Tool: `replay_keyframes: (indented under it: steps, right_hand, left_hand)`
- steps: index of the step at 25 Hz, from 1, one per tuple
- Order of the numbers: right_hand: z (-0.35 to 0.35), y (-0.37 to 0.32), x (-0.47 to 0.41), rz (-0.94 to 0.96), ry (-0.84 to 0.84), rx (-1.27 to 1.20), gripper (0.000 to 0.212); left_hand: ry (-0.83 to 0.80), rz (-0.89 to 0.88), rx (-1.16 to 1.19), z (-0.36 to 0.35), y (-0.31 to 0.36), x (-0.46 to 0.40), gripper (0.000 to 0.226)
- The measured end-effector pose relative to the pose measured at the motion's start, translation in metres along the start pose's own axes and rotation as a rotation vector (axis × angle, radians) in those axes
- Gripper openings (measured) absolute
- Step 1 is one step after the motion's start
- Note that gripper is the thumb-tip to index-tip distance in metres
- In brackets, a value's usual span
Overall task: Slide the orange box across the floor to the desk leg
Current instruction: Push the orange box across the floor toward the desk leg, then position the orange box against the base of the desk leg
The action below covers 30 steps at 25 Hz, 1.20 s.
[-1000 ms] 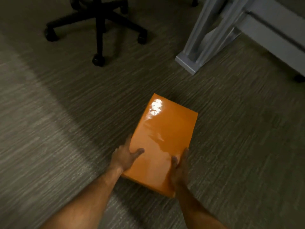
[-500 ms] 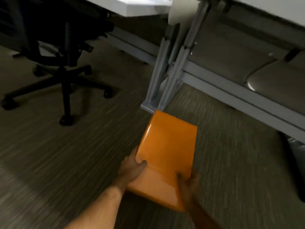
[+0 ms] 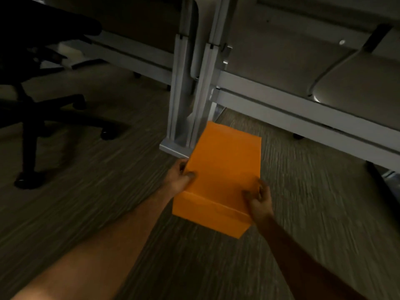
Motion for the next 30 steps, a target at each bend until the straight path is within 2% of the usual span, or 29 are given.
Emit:
replay_keyframes:
  steps: [3,7,9,10,11,12,13,14,15,16,18,19,21,23,30]
  right_hand:
    - [-0.015,0.036,-0.016,-0.035,-0.011,-0.028,0.078]
    - [-0.031,0.075,-0.013,-0.068,-0.039,0.076,0.07]
    - [-0.038,0.083,-0.002,0.032,-0.081,0.213,0.066]
    - [-0.042,0.084,0.004,0.109,-0.076,0.348,0.066]
    - [-0.046,0.086,0.011,0.183,-0.081,0.502,0.072]
    - [-0.051,0.088,0.019,0.251,-0.11,0.635,0.081]
    - [-0.057,0.091,0.025,0.292,-0.16,0.737,0.091]
    - [-0.063,0.093,0.027,0.299,-0.21,0.803,0.101]
    - [-0.066,0.095,0.027,0.29,-0.24,0.835,0.108]
    - [-0.067,0.095,0.023,0.282,-0.249,0.846,0.113]
    - [-0.07,0.094,0.012,0.274,-0.229,0.835,0.117]
    - [-0.072,0.092,0.004,0.264,-0.218,0.827,0.118]
    - [-0.073,0.087,-0.015,0.239,-0.202,0.829,0.117]
    - [-0.073,0.08,-0.035,0.227,-0.182,0.858,0.115]
    - [-0.069,0.077,-0.073,0.242,-0.139,0.915,0.114]
  left_hand:
    - [0.018,0.0,0.024,-0.012,-0.034,-0.028,0.04]
    - [0.028,0.054,-0.084,-0.013,-0.086,-0.039,0.044]
    - [0.043,0.014,-0.206,0.002,-0.1,-0.037,0.048]
    - [0.049,-0.017,-0.297,-0.014,-0.105,-0.027,0.055]
    - [0.022,-0.119,-0.351,-0.029,-0.105,-0.023,0.062]
    - [-0.107,-0.24,-0.334,-0.054,-0.099,-0.007,0.062]
    - [-0.27,-0.291,-0.262,-0.08,-0.106,0.01,0.061]
    - [-0.422,-0.336,-0.332,-0.092,-0.119,0.017,0.066]
    - [-0.507,-0.374,-0.54,-0.082,-0.12,0.012,0.082]
    - [-0.524,-0.362,-0.792,-0.057,-0.127,-0.009,0.105]
    - [-0.527,-0.335,-1.023,-0.022,-0.125,-0.033,0.128]
    - [-0.539,-0.336,-1.04,-0.006,-0.119,-0.044,0.13]
    - [-0.545,-0.277,-1.0,-0.028,-0.113,-0.064,0.13]
    - [-0.562,-0.296,-1.085,-0.049,-0.11,-0.079,0.13]
    - [-0.532,-0.347,-1.104,-0.061,-0.098,-0.122,0.129]
Point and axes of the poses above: each hand's wrist, its own x-axis away from the middle knuckle, its own z-axis out of the back of the hand, y = z × x, the point moved 6 cm from there along -x, towards the middle knuckle, and after that the axes turned 14 degrees about x, right-handed, at the moved point
